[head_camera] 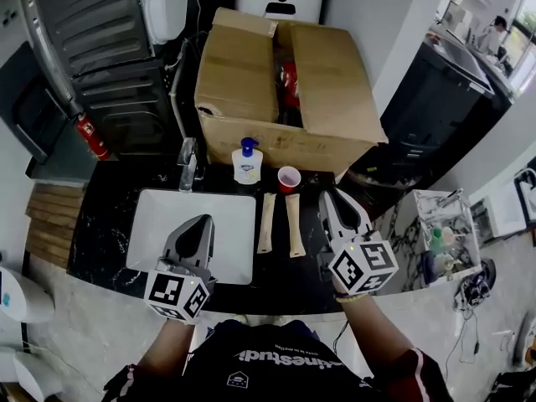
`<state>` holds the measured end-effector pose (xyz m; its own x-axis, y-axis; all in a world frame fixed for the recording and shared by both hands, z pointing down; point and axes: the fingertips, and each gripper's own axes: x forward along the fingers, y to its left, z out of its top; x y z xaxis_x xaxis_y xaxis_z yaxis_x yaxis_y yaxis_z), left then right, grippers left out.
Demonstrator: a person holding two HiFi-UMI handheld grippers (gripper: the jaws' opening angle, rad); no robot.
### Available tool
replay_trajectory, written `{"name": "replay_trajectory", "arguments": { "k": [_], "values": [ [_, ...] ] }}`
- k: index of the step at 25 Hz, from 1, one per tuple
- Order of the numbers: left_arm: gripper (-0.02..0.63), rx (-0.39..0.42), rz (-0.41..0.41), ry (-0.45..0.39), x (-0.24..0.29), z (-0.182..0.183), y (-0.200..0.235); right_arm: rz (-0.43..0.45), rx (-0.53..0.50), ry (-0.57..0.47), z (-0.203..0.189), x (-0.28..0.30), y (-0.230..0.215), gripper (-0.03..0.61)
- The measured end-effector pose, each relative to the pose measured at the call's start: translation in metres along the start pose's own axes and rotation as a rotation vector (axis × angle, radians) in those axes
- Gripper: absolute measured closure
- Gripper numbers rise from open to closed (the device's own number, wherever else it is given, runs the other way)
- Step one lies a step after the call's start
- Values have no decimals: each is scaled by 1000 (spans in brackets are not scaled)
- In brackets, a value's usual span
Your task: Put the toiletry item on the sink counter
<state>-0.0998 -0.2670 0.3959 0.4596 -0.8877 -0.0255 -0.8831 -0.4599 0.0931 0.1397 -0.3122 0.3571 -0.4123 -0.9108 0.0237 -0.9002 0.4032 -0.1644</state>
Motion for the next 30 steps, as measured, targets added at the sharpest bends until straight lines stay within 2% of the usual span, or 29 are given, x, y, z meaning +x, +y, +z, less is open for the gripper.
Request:
{"name": "replay_trajectory", "arguments": {
  "k": [3, 6, 9, 13, 18, 30],
  "values": [
    [600, 3, -49, -18, 6, 14, -8, 39, -14, -88, 32, -22, 28, 511],
    [600, 14, -105, -34, 10, 28, -20, 72, -48, -142, 44, -43, 54, 528],
    [600, 33, -152, -48, 13, 38, -31, 63, -125, -119, 27, -48, 60, 535],
    [600, 57, -202, -37, 15, 37, -45, 43, -94, -66, 5, -50, 50, 538],
    [600, 55, -210, -35, 16, 36, -47, 68, -136, -83, 16, -52, 62, 540],
    [599, 43, -204, -27, 18, 34, -55, 93, -119, -63, 14, -50, 64, 540]
  ]
}}
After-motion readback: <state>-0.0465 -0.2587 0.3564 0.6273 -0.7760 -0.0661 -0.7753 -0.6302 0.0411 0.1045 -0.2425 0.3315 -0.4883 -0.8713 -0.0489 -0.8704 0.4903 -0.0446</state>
